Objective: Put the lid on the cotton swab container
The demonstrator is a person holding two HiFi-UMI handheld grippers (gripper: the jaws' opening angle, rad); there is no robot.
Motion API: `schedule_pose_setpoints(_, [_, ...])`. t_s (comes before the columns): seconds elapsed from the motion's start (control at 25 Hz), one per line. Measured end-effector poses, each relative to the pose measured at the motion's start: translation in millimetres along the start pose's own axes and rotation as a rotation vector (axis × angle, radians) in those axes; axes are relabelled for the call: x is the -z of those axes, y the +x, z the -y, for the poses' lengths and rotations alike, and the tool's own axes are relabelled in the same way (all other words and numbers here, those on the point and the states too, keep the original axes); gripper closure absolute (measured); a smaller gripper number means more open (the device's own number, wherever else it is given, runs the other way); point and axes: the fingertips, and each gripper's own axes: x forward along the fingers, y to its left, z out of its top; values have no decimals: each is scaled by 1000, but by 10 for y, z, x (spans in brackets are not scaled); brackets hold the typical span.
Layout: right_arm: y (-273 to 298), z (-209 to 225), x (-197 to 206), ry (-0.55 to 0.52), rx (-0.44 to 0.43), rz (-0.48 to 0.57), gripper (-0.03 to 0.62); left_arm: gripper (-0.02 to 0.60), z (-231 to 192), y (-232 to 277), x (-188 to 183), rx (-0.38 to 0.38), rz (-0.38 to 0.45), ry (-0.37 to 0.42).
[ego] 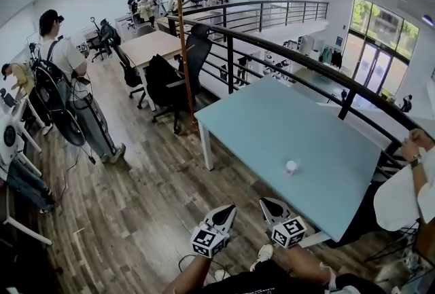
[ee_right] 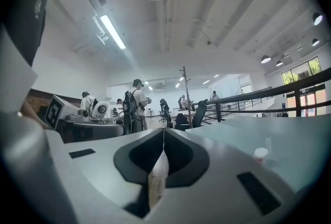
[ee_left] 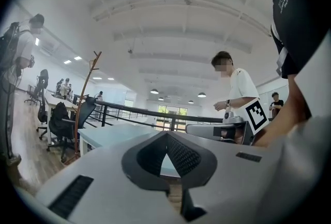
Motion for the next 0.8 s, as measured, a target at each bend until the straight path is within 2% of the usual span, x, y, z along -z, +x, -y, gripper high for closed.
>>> schedule_pose_setpoints(0.16, [11, 196, -44, -6, -6, -3, 575, 569, -1, 271, -29, 17, 9, -1])
schedule_pose_setpoints(0.52, [231, 966, -269, -20, 17, 20, 574, 569, -55, 1075, -101, 56, -19, 12])
schedule_pose_setpoints(0.68, [357, 1284, -387, -23, -36, 38, 574, 569, -90, 1477, -118, 53, -32, 25])
schedule_pose_setpoints(0.8, [360, 1468, -500, -20, -40, 46, 575, 569, -121, 1693, -180, 42, -38, 34])
